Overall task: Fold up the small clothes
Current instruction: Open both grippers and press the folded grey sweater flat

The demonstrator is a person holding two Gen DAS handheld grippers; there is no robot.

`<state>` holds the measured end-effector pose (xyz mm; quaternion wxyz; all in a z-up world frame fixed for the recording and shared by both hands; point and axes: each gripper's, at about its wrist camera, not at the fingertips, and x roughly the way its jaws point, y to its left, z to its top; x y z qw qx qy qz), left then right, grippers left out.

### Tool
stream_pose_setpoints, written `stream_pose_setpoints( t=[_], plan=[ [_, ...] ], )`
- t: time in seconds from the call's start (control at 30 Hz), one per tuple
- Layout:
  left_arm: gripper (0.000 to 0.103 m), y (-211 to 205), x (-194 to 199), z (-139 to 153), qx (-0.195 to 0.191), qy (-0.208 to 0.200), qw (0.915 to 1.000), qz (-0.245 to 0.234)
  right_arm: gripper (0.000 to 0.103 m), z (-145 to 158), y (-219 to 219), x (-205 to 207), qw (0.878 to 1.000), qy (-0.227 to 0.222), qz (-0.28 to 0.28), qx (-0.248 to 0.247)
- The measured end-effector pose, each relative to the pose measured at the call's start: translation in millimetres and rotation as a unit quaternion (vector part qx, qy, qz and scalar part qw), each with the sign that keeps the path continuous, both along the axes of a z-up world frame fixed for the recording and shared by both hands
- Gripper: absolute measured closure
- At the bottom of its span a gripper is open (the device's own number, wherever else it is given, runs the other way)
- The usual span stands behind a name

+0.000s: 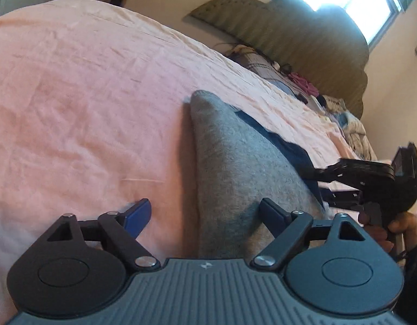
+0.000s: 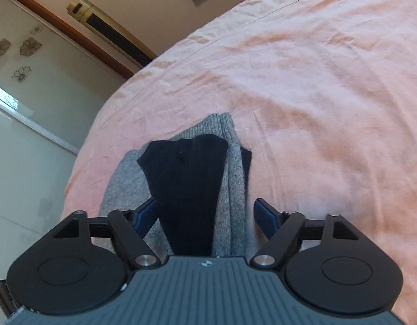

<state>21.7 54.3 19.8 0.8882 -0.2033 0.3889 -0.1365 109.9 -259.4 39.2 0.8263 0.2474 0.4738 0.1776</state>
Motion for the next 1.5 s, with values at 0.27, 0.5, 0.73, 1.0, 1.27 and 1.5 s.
stream_pose_setpoints(
  t=[0.27, 0.5, 0.73, 1.0, 1.27, 1.5],
  plan=[
    [0.038, -16.8, -13.9, -2.0, 0.056, -0.017, 0.9976, -0.036, 0.069, -13.8, -31.6, -34.7, 0.998, -0.034, -0.021, 0.054],
    [0.026, 21.2, -42.4, -12.2, -0.100, 0.048, 0.9926, -0.050, 0.023, 3.2, -34.1, -117.1, 0.996, -0.001, 0.048, 0.077],
    [0.091, 0.3, -31.4, -14.8, -0.068, 0.085, 0.9921, -0.063, 0.083, -3.2, -15.9, -134.0, 0.995, 0.011, 0.089, 0.043],
    [0.083, 6.5, -78.4, -7.7, 0.011, 0.034, 0.9943, -0.101, 0.083, -8.5, -31.0, -174.3, 0.995, -0.018, 0.089, 0.043],
    [0.036, -38.4, -105.7, 59.6, 0.190, -0.195, 0.9580, -0.089, 0.049, 51.9, -38.3, -118.7, 0.993, -0.106, 0.005, 0.045],
    [0.036, -113.2, -57.9, -2.7, 0.249, -0.148, 0.9421, -0.170, 0.029, 17.0, 51.9, -11.3, 0.984, -0.082, 0.092, -0.127]
  ],
)
